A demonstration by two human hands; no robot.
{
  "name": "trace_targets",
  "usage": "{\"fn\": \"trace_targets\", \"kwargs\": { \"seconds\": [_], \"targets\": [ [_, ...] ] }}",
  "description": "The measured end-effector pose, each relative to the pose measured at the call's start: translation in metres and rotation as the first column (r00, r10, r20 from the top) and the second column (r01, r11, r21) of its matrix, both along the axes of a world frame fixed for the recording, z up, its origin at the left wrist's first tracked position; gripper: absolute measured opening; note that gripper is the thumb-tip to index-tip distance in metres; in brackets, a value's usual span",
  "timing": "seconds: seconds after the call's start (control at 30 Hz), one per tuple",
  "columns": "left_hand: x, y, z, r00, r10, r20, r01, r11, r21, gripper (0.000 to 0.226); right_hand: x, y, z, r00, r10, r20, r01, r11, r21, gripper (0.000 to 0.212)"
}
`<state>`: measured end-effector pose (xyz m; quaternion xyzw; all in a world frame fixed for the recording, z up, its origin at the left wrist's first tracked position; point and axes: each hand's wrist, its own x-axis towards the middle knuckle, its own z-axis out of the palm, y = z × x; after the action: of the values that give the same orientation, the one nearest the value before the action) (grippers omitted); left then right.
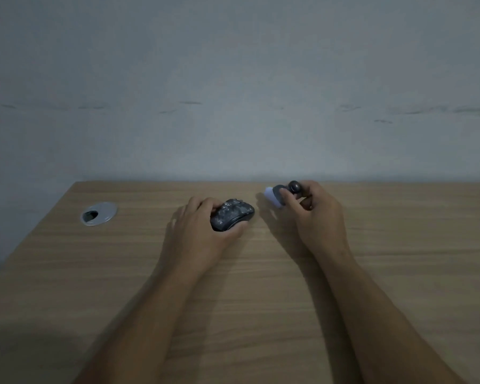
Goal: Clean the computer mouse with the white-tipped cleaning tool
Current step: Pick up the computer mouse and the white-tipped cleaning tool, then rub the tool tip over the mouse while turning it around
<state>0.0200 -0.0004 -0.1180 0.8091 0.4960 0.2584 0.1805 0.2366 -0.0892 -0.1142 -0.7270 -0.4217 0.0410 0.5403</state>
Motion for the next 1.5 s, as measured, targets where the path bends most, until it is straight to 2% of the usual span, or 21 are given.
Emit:
{"fn": "trace_targets", "kwargs": {
  "seconds": [0.13,0.27,0.57,0.87,1.0,1.1,1.2,1.27,1.37,1.5],
  "targets": [
    [-0.002,0.004,0.001,0.996,-0.027,0.086,0.028,1.0,-0.012,0.056,-0.003,-0.003,0.0,0.999,0.028,0.026,-0.029,0.998,0.052,0.009],
    [0.001,0.01,0.004,0.975,-0.081,0.208,0.1,0.992,-0.079,0.045,-0.009,-0.002,-0.001,0.996,0.037,0.075,-0.044,0.995,0.094,0.014],
    [0.003,0.014,0.003,0.939,-0.128,0.319,0.178,0.975,-0.133,0.046,-0.021,-0.003,0.002,0.996,-0.008,0.094,-0.008,0.987,0.16,0.02],
    [0.003,0.022,0.004,0.924,-0.179,0.338,0.238,0.961,-0.142,0.05,-0.022,0.004,0.0,0.99,0.066,0.127,-0.081,0.99,0.119,0.019],
    [0.003,0.025,0.002,0.907,-0.165,0.388,0.243,0.956,-0.162,0.051,-0.012,0.008,-0.007,0.996,0.007,0.087,-0.011,0.999,0.048,0.019],
    [0.004,0.024,0.001,0.902,-0.17,0.396,0.251,0.955,-0.161,0.052,-0.015,0.008,-0.002,0.995,-0.057,0.079,0.048,0.993,0.112,0.02],
    [0.005,0.023,0.001,0.897,-0.179,0.404,0.262,0.952,-0.158,0.049,-0.024,0.008,0.005,0.993,-0.006,0.114,-0.014,0.985,0.17,0.022],
    [0.005,0.022,0.001,0.885,-0.188,0.426,0.279,0.946,-0.164,0.047,-0.027,0.01,0.003,0.987,0.046,0.151,-0.064,0.991,0.115,0.02],
    [0.003,0.021,0.0,0.879,-0.215,0.425,0.307,0.938,-0.161,0.05,-0.021,0.011,-0.005,0.989,0.008,0.15,-0.013,0.999,0.038,0.017],
    [0.004,0.023,-0.001,0.887,-0.208,0.413,0.297,0.941,-0.163,0.056,-0.018,0.006,0.003,0.995,-0.049,0.091,0.035,0.989,0.142,0.02]
  ]
}}
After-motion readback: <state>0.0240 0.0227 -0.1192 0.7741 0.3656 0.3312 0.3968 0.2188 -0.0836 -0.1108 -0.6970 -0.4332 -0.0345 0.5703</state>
